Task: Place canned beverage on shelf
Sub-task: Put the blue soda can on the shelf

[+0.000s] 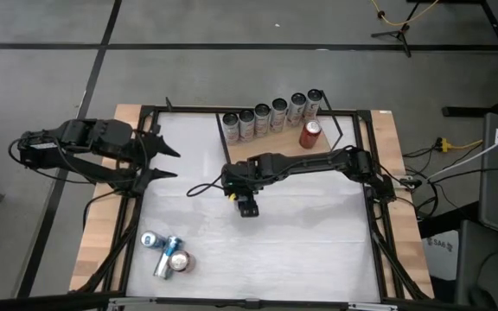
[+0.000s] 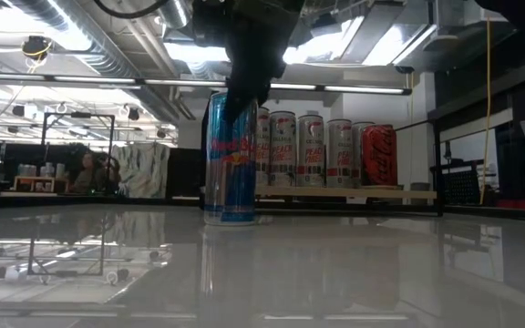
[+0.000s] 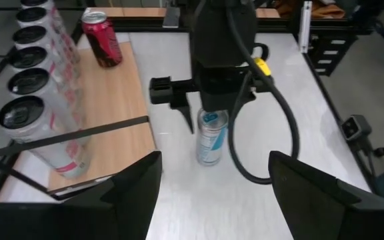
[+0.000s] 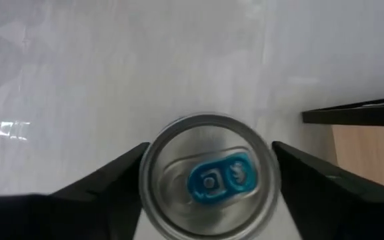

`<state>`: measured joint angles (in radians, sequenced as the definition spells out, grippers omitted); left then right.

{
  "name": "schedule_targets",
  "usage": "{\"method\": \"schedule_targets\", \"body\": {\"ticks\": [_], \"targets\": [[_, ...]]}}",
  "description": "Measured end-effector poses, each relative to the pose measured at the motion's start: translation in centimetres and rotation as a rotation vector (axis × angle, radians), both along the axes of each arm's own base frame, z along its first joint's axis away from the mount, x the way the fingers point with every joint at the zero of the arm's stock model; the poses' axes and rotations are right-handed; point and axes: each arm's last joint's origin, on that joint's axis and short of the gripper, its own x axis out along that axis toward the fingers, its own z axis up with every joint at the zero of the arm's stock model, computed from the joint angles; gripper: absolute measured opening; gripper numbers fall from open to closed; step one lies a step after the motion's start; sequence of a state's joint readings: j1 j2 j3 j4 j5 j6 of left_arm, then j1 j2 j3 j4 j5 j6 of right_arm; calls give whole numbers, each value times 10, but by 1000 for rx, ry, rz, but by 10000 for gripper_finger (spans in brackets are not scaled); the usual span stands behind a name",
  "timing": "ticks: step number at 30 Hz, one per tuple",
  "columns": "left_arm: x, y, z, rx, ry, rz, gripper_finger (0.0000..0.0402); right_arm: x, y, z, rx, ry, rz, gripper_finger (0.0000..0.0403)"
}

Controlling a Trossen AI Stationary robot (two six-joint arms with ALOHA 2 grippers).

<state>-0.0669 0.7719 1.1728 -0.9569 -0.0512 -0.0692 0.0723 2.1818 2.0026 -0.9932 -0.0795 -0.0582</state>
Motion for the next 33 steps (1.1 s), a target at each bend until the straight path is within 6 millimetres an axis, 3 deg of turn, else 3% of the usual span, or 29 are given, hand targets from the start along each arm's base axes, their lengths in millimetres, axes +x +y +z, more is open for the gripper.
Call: {"method": "schedule_targets", "body": {"ticks": [6, 16, 24, 33], "targets": [[0, 1, 0, 20, -1, 32, 267, -3, 0, 4, -1, 17, 0, 218], [0, 1, 0, 22, -1, 35, 267, -16, -12, 51, -18, 54, 25, 220], [0, 1, 0, 22, -1, 35, 267, -24, -54, 86, -42, 10, 2, 233], [0, 1, 0, 22, -1, 36, 267, -28, -107, 90, -83, -22, -31, 234]]}}
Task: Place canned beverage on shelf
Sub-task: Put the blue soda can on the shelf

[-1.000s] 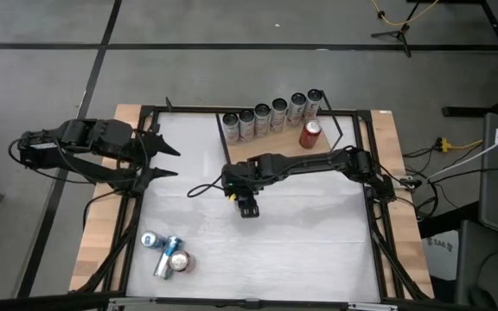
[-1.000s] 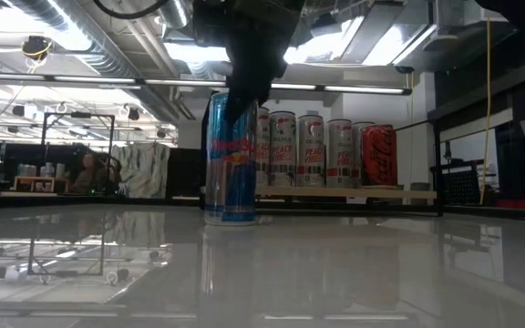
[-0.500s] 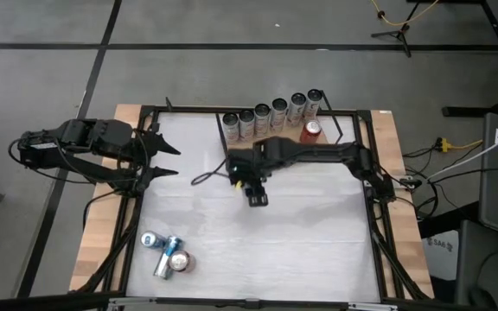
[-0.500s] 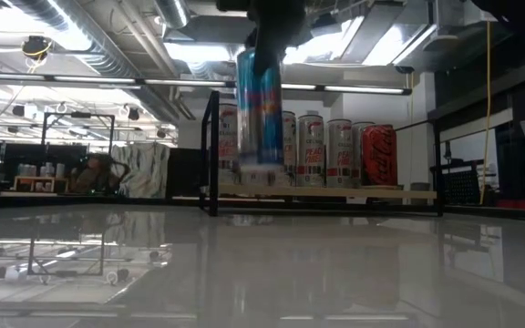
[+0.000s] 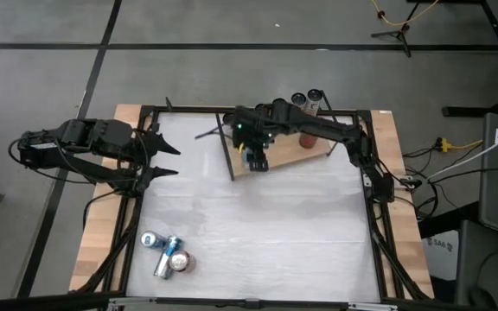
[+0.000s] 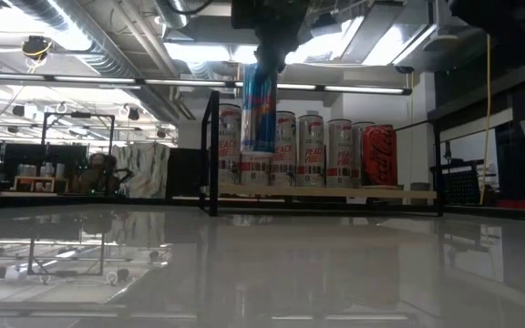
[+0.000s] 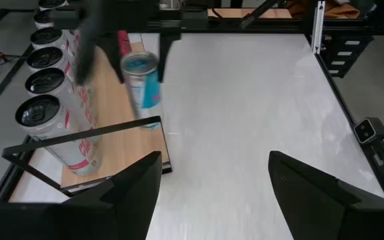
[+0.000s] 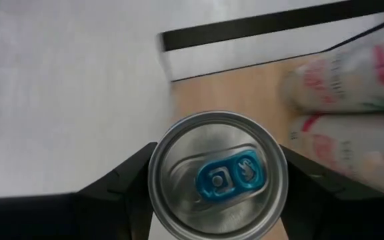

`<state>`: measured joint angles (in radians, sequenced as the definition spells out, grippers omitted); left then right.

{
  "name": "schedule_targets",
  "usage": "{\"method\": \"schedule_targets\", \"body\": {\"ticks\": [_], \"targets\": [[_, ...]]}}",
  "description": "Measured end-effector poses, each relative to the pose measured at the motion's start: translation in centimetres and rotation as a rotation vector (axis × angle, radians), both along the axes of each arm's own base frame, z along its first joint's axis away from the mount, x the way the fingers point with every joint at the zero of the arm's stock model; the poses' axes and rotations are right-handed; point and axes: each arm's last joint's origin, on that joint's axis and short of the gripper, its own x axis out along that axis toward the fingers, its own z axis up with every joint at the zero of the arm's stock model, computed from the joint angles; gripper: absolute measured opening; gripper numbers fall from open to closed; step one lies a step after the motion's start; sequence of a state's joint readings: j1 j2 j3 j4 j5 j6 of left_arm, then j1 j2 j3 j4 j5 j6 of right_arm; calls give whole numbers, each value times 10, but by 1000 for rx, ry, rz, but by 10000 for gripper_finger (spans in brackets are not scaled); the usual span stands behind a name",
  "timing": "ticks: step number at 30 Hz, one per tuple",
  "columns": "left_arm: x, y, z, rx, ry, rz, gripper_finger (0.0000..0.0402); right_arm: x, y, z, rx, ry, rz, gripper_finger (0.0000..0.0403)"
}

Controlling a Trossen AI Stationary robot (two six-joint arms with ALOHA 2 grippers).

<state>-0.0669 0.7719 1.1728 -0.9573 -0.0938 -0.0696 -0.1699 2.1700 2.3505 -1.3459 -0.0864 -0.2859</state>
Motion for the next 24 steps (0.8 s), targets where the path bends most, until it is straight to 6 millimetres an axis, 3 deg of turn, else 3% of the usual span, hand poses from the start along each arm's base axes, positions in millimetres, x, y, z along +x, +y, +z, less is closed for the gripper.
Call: {"method": "schedule_targets", "body": {"ticks": [9, 24], "targets": [[0, 2, 0, 30, -3, 54, 267, 6, -29, 1, -26, -111, -52, 235], [0, 2, 0, 30, -3, 54, 267, 16, -30, -35, -3, -91, -42, 236]]}}
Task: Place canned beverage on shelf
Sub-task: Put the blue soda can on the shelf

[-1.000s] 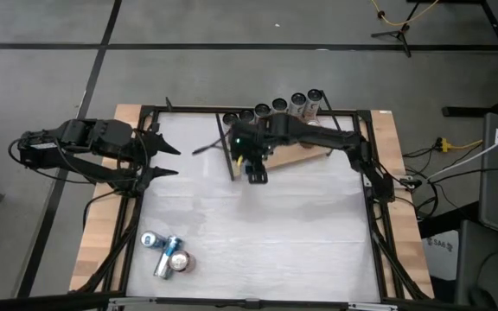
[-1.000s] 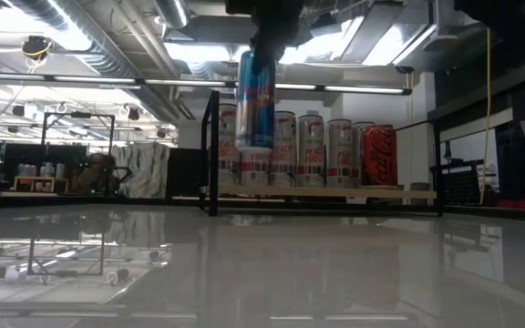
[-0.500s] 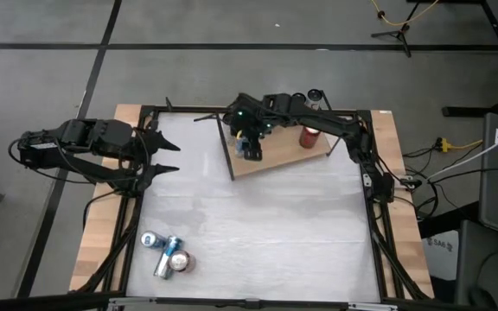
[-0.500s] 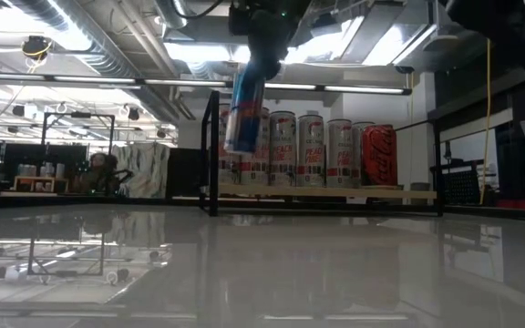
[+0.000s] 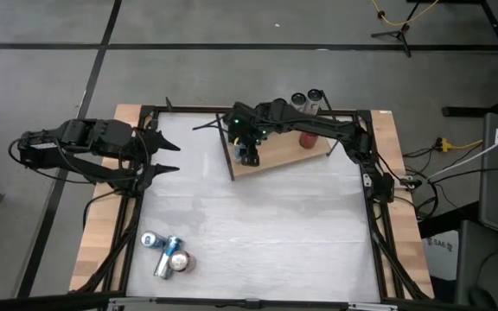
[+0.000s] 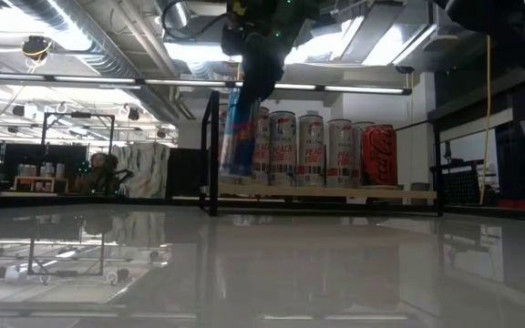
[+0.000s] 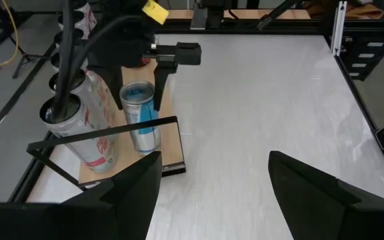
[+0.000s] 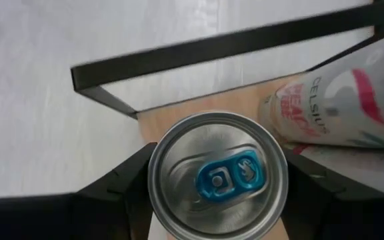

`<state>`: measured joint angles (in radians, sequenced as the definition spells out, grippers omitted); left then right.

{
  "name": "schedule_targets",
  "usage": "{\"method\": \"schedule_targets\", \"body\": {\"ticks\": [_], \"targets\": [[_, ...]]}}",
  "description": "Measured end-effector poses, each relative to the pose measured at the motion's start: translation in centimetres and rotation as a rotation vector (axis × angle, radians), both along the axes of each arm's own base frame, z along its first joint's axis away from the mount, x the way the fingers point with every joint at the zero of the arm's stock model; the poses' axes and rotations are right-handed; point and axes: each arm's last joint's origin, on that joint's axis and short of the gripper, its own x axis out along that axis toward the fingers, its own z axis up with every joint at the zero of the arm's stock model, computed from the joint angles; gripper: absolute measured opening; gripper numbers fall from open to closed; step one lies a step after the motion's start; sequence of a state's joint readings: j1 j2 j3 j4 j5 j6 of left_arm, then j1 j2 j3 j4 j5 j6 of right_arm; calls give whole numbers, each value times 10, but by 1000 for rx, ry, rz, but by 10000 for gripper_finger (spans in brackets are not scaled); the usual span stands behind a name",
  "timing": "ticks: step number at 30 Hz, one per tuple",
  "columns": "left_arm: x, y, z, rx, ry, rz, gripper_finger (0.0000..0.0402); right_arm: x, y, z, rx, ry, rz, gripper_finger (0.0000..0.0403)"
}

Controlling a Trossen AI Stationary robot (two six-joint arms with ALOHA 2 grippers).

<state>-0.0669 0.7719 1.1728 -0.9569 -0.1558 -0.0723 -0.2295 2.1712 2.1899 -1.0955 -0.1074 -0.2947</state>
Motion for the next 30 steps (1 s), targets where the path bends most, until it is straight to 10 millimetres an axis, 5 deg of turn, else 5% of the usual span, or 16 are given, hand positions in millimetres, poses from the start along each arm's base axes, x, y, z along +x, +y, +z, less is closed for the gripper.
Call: {"method": "schedule_targets", "body": {"ticks": [30], "targets": [[0, 0, 0, 0, 0, 0, 267, 9, -2, -16, -2, -20, 0, 237]]}}
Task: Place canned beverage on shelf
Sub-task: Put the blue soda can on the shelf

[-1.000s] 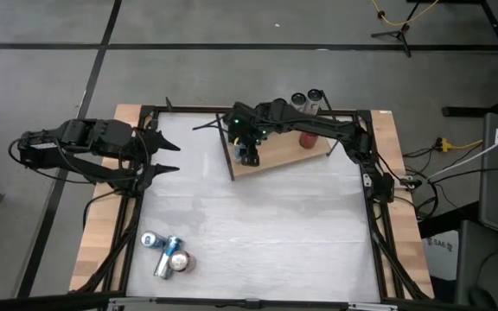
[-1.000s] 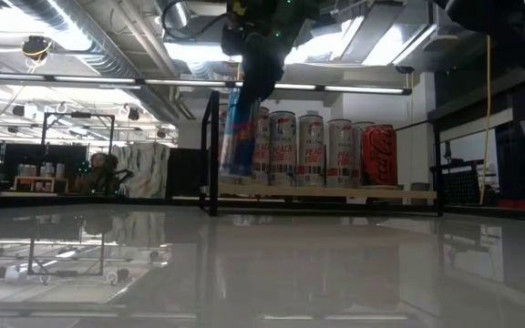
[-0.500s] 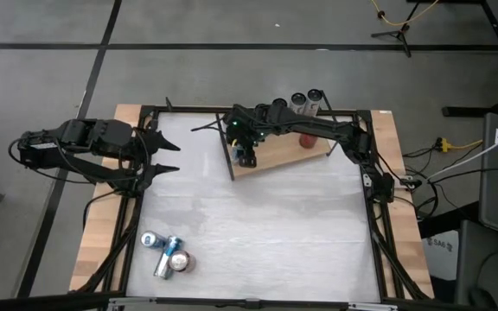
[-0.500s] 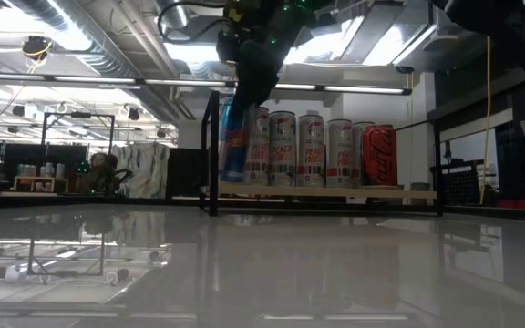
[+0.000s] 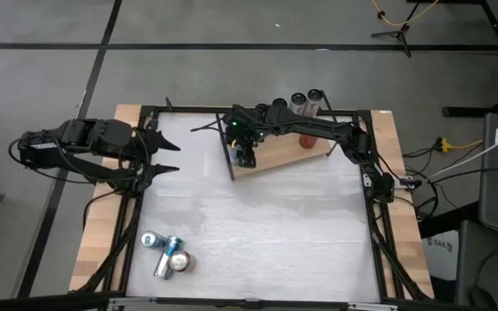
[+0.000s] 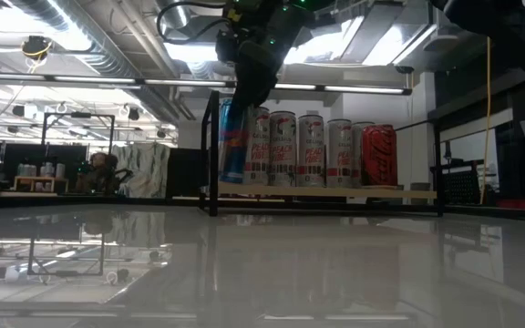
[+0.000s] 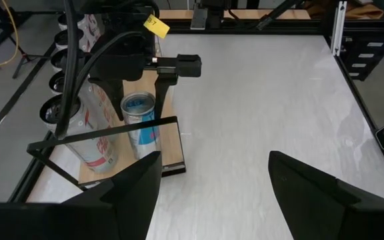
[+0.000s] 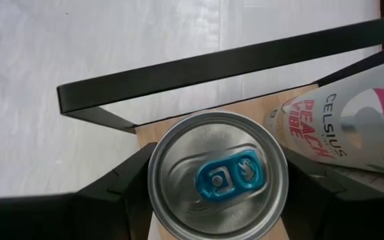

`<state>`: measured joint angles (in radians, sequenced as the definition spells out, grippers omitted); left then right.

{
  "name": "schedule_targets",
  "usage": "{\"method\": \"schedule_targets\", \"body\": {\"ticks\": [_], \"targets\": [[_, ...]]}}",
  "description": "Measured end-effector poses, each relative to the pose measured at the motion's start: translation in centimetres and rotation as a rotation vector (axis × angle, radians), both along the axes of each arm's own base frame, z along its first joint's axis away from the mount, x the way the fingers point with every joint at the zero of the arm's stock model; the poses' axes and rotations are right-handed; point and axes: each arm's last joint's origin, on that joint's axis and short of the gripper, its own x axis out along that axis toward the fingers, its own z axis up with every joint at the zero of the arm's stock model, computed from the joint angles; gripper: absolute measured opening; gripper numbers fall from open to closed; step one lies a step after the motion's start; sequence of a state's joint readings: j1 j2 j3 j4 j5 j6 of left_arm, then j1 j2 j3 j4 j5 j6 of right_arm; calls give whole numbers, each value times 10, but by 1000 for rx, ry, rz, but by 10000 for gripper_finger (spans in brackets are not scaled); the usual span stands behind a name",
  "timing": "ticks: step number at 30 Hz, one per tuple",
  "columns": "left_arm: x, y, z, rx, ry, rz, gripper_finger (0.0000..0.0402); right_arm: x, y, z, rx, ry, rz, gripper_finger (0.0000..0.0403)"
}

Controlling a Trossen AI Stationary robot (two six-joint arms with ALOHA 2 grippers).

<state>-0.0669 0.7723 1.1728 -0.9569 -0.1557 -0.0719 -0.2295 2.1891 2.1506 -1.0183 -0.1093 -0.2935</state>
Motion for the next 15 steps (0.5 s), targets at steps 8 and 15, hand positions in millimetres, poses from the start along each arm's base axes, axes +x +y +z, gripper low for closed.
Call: {"method": "schedule_targets", "body": {"ticks": [8, 15], "targets": [[0, 0, 0, 0, 0, 0, 267, 0, 0, 0, -11, 5, -7, 237], [0, 0, 0, 3, 0, -1, 267, 0, 0, -1, -13, 7, -7, 253]]}}
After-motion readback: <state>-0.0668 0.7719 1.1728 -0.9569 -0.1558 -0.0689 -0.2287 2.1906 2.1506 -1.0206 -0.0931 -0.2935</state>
